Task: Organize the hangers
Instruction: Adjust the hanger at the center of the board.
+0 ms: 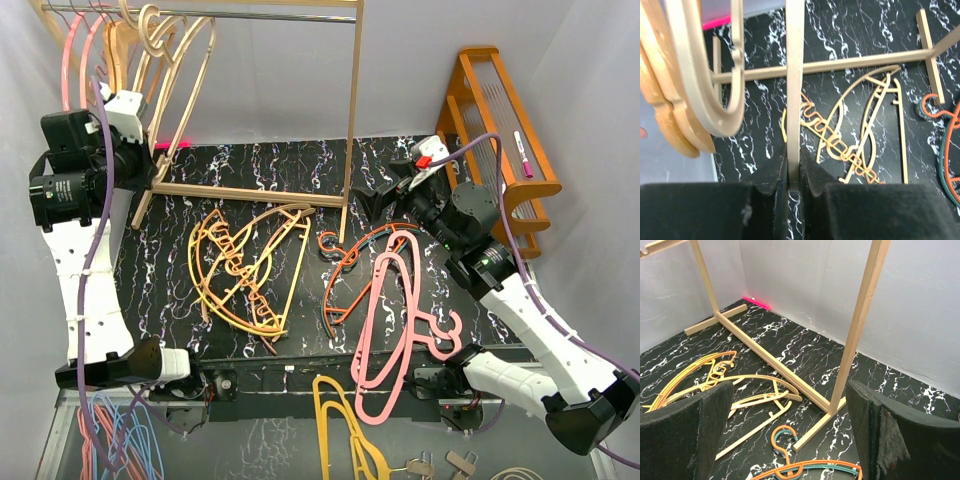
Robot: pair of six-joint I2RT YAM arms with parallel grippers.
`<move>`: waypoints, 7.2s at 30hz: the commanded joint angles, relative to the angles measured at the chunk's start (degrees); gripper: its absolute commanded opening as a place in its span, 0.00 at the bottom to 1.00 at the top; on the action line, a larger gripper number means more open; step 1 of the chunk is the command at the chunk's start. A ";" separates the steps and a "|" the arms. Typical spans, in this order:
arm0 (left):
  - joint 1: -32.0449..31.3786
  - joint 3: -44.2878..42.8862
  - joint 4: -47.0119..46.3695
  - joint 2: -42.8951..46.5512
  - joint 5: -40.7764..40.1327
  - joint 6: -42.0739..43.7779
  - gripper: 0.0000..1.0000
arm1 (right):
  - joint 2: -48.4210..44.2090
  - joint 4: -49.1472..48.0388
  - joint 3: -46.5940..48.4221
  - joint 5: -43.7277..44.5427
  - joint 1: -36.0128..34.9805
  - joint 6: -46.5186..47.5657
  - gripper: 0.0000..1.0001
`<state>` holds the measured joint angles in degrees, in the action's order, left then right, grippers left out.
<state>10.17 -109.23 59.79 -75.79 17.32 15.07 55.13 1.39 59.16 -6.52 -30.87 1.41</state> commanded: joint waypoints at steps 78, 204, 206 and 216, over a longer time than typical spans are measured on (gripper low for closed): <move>-7.97 -37.46 13.39 -24.41 -18.97 0.59 0.06 | 15.34 -30.29 -1.67 -37.75 -2.17 18.43 0.98; -9.04 24.89 -7.21 18.31 30.83 39.51 0.39 | 33.25 -41.08 12.81 -75.91 14.66 7.47 0.08; -9.11 24.78 -6.68 18.30 30.60 39.90 0.39 | 33.39 -41.14 13.03 -75.77 15.05 7.40 0.08; -9.10 25.65 -8.33 18.01 31.40 40.31 0.31 | 34.66 -47.56 13.30 -76.40 15.09 1.82 0.08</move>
<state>1.28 -82.76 51.86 -57.95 45.76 54.35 91.44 -40.97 71.02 -82.94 -15.97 5.65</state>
